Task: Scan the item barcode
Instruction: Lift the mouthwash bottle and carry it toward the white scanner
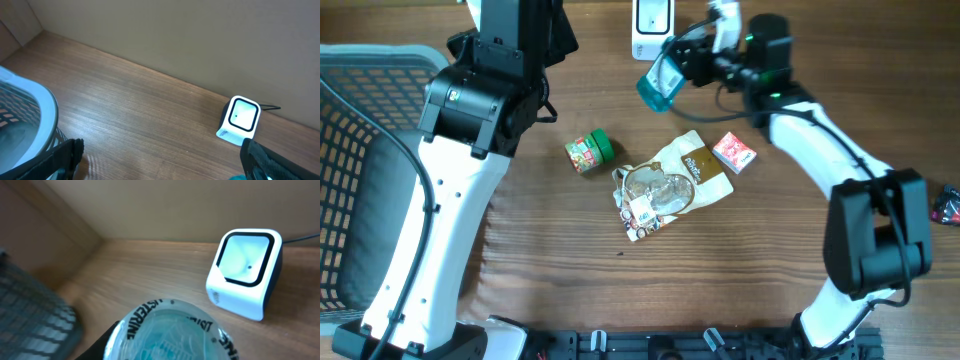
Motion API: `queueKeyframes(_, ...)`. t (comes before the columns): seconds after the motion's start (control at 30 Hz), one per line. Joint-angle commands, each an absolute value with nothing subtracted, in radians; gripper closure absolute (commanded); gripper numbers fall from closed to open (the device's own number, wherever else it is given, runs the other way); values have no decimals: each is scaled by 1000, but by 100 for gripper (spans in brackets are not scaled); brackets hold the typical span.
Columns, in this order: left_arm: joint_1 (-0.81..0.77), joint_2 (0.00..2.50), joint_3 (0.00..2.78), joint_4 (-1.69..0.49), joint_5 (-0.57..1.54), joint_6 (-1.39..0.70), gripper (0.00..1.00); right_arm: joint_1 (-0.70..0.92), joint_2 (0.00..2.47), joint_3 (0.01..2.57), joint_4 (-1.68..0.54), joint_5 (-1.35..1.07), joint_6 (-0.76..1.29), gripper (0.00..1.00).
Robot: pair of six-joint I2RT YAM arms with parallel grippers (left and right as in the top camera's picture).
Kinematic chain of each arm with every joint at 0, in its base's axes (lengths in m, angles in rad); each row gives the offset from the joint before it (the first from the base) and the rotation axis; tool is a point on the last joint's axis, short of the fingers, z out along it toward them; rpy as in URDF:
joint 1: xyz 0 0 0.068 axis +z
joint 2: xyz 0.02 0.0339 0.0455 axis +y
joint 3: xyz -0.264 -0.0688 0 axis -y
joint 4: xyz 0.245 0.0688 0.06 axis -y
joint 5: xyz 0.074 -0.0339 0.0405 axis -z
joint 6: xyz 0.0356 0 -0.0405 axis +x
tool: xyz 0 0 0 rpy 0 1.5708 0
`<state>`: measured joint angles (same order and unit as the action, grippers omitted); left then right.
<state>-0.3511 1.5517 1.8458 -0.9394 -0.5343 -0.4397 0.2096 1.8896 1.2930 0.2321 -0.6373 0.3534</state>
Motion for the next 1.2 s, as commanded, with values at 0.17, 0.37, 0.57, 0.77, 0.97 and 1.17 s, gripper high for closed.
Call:
queueKeyframes(0.17,-348,1531,1853,-940,-556,-450,0,27,1797,1313,373,-1185,832,77)
queueKeyframes(0.37,-348,1531,1853,-940,-555,-451,0,-20,1797,1313,712,-1386,1258,79)
queueKeyframes(0.57,-348,1531,1853,-941,-555,-450,0,-20,1797,1313,1113,-1427,1756,80)
queueKeyframes(0.77,-348,1531,1853,-940,-555,-451,0,-20,1797,1313,1151,-1427,1916,80)
queueKeyframes(0.97,-348,1531,1853,-940,-555,-450,0,-20,1797,1313,1151,-1422,1851,80)
queueKeyframes(1.17,-348,1531,1853,-940,-555,-450,0,-20,1797,1313,1093,-1413,1472,80)
